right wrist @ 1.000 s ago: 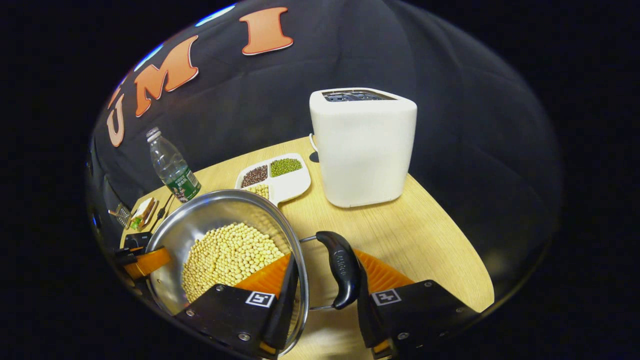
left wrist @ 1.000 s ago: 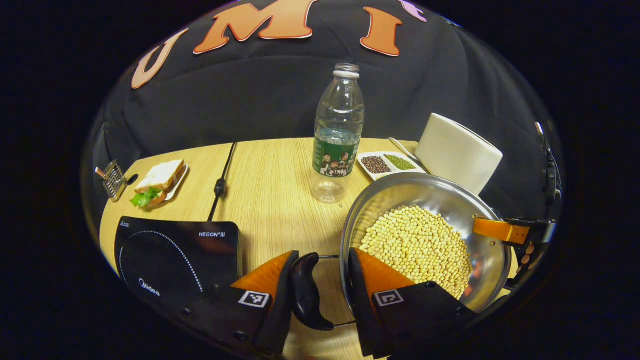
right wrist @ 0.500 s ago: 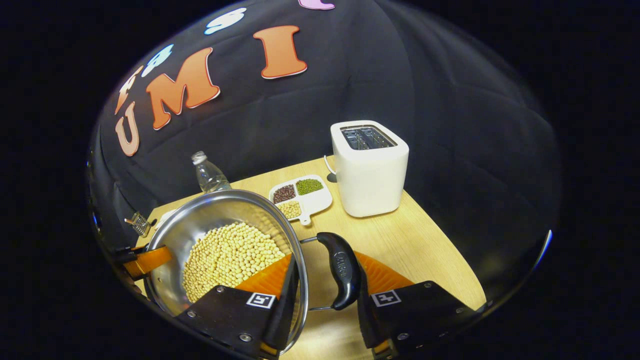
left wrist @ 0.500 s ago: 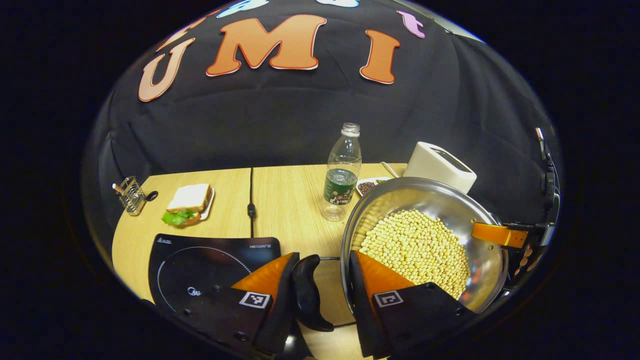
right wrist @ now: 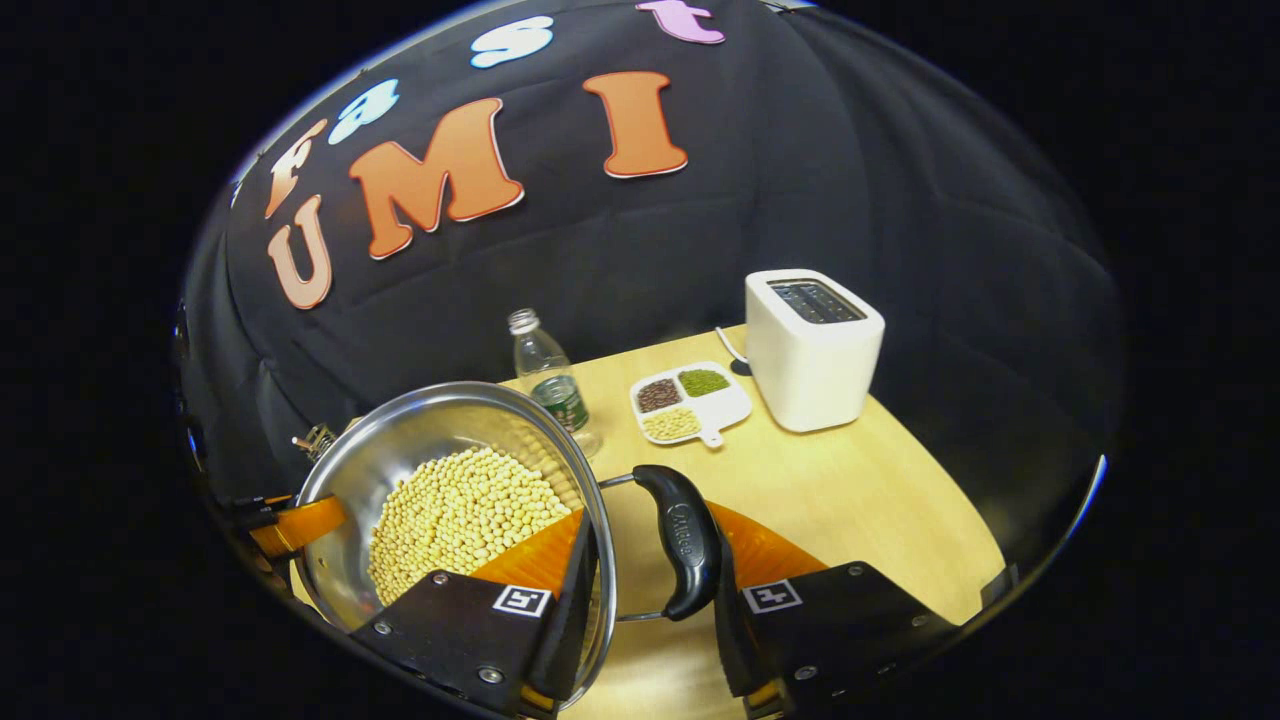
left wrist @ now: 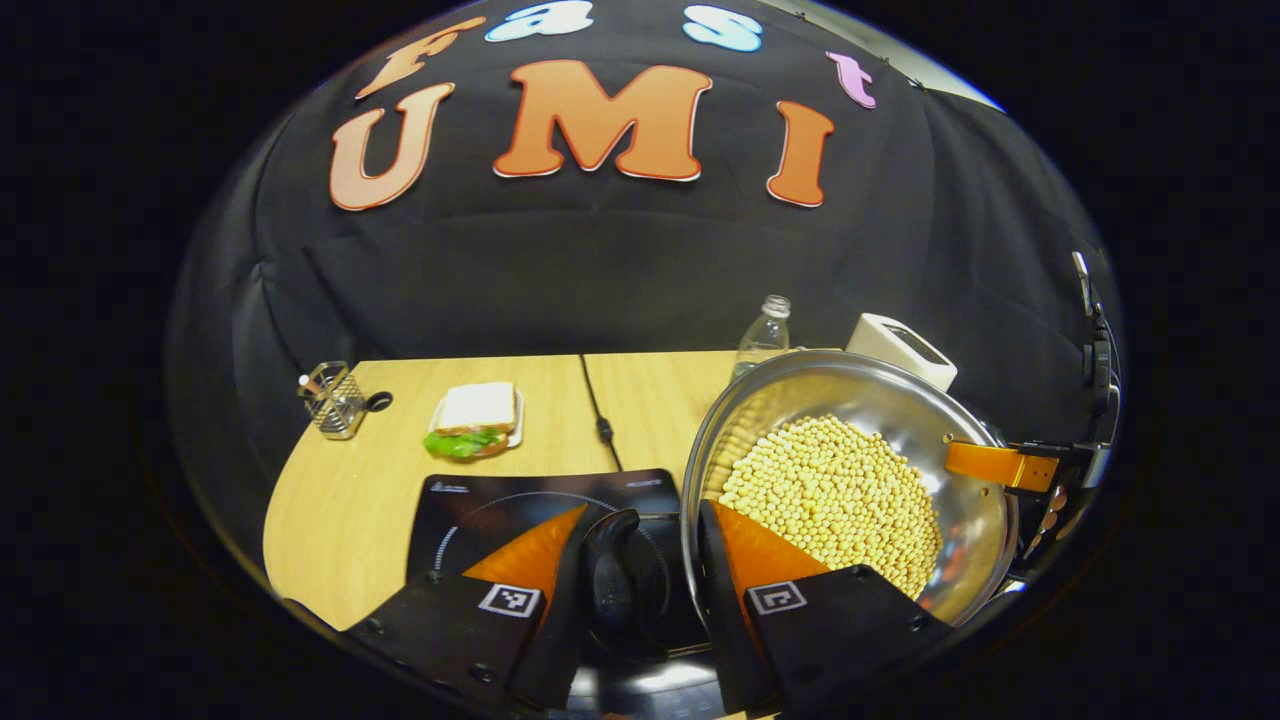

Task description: First push the handle of the pot to place it horizontally, then grasp the pot with both hands and set it on the induction cooktop.

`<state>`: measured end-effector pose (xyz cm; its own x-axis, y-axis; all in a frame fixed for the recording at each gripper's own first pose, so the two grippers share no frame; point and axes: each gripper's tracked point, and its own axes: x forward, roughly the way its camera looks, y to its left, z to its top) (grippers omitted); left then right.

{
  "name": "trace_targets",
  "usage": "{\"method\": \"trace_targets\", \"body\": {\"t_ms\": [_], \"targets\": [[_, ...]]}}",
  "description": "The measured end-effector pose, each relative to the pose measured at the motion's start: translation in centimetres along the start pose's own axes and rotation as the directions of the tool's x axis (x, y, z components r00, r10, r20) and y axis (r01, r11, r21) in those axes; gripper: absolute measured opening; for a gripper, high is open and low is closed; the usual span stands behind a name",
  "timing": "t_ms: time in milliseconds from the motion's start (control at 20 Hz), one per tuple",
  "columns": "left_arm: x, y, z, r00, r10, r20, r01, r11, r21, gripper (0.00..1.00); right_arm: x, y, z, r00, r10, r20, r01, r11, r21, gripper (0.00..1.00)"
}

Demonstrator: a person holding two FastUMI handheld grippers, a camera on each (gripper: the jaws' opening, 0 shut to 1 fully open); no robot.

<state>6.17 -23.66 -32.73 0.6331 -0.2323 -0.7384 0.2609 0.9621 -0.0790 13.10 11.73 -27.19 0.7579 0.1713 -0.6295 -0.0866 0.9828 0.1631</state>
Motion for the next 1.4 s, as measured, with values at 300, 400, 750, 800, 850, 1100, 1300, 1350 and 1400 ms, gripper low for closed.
{"method": "trace_targets", "body": {"t_ms": [300, 400, 750, 800, 850, 1100, 1300, 1350, 1400], "targets": [[-1.3, 7.4, -1.7, 0.999, 0.048, -0.024, -0.048, 0.999, -0.022, 0.61, 0.8, 6.5, -2.1, 0.998, 0.047, -0.032, -0.048, 0.999, -0.014, 0.55], [-1.5, 9.5, -2.2, 0.998, 0.059, -0.035, -0.06, 0.998, -0.026, 0.61, 1.2, 8.3, -3.0, 0.997, 0.058, -0.045, -0.059, 0.998, -0.021, 0.55], [-1.1, 15.1, -4.3, 0.993, 0.09, -0.078, -0.094, 0.995, -0.041, 0.61, 3.1, 13.1, -6.4, 0.991, 0.083, -0.109, -0.085, 0.996, -0.016, 0.55], [-1.0, 15.7, -4.5, 0.993, 0.088, -0.079, -0.091, 0.995, -0.044, 0.61, 3.4, 13.6, -6.7, 0.99, 0.084, -0.114, -0.086, 0.996, -0.014, 0.51], [-1.0, 16.1, -4.8, 0.993, 0.085, -0.081, -0.089, 0.995, -0.047, 0.61, 3.4, 13.8, -7.0, 0.989, 0.084, -0.119, -0.086, 0.996, -0.014, 0.55], [0.3, 17.2, -6.4, 0.991, 0.068, -0.112, -0.075, 0.996, -0.057, 0.64, 4.1, 14.6, -8.7, 0.987, 0.066, -0.147, -0.07, 0.997, -0.018, 0.56], [1.5, 17.7, -5.9, 0.989, 0.062, -0.133, -0.072, 0.995, -0.07, 0.64, 4.5, 15.0, -9.8, 0.986, 0.053, -0.16, -0.057, 0.998, -0.024, 0.57], [1.6, 17.6, -6.2, 0.989, 0.063, -0.137, -0.074, 0.995, -0.073, 0.59, 4.7, 15.0, -10.1, 0.985, 0.052, -0.165, -0.058, 0.998, -0.029, 0.58], [1.2, 17.6, -6.6, 0.986, 0.069, -0.154, -0.082, 0.993, -0.079, 0.62, 4.5, 14.9, -10.1, 0.985, 0.054, -0.166, -0.06, 0.998, -0.034, 0.59]]}}
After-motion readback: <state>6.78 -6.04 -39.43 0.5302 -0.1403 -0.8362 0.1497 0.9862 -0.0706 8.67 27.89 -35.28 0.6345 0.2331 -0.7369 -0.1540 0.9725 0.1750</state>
